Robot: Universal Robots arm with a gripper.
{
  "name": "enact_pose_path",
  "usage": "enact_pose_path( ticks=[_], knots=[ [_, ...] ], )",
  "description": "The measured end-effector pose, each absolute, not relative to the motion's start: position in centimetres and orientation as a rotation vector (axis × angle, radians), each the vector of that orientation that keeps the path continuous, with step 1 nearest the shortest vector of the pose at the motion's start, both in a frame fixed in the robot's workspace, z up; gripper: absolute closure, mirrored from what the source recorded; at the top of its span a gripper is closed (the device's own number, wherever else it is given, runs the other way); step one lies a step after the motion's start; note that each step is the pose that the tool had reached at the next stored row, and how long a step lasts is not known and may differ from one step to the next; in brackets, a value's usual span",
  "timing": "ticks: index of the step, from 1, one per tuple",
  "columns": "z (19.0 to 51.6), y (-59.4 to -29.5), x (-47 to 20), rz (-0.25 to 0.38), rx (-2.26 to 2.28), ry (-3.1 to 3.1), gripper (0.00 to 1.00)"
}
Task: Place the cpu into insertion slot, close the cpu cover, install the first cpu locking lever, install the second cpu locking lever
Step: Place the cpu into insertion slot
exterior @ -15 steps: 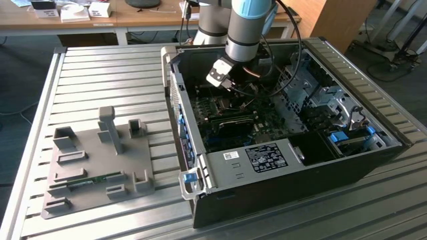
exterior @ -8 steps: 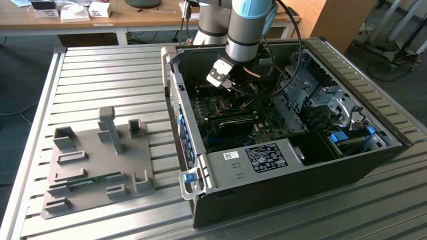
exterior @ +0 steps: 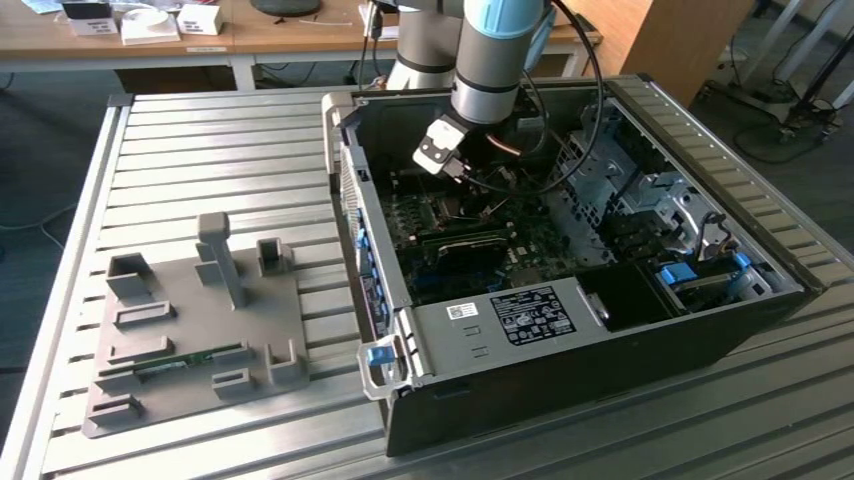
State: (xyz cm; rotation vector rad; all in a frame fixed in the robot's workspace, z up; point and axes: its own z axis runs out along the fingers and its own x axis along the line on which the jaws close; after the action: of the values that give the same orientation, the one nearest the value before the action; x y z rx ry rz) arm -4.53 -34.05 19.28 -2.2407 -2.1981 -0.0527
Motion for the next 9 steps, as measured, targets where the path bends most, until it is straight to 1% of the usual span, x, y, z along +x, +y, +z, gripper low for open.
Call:
enact_pose_path(
  ticks=[6, 7, 9],
  knots=[
    [19.25, -34.03, -4.52, -0.054, -2.241, -2.198, 0.45],
    [19.26, -34.04, -4.52, -0.054, -2.241, -2.198, 0.39],
    [19.27, -34.05, -4.53, -0.053, -2.241, -2.198, 0.39]
  ],
)
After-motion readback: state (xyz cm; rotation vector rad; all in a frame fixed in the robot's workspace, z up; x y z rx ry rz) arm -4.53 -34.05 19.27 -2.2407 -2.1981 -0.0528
